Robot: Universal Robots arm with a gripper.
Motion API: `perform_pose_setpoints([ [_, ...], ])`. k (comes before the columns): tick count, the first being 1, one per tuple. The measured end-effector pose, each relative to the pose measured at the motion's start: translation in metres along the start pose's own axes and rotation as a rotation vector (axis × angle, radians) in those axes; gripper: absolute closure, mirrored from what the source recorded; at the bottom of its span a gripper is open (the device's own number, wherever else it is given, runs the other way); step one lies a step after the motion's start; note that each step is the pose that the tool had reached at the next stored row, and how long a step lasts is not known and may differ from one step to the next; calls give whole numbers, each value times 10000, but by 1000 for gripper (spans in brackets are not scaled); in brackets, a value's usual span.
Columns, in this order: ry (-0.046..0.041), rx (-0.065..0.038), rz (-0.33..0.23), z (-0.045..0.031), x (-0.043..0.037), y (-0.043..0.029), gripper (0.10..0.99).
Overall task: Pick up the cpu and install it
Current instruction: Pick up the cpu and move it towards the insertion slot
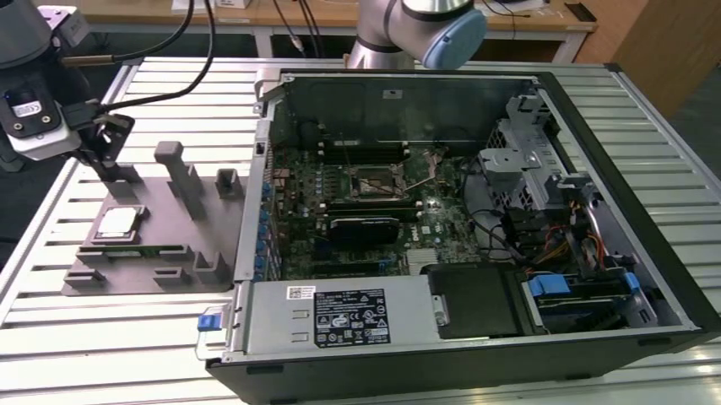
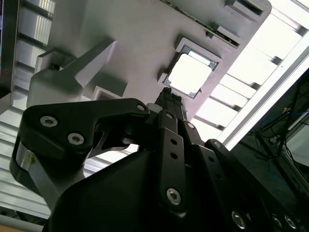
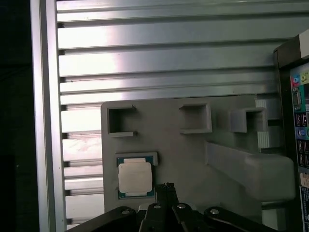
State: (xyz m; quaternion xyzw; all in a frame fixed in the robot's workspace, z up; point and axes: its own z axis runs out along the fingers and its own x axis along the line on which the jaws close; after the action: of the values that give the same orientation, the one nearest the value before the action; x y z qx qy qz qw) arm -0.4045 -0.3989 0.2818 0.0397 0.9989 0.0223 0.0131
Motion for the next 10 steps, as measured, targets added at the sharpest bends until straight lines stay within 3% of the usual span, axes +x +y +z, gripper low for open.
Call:
perform_pose_setpoints([
  [10,2,1,0,101,113,-14,980],
])
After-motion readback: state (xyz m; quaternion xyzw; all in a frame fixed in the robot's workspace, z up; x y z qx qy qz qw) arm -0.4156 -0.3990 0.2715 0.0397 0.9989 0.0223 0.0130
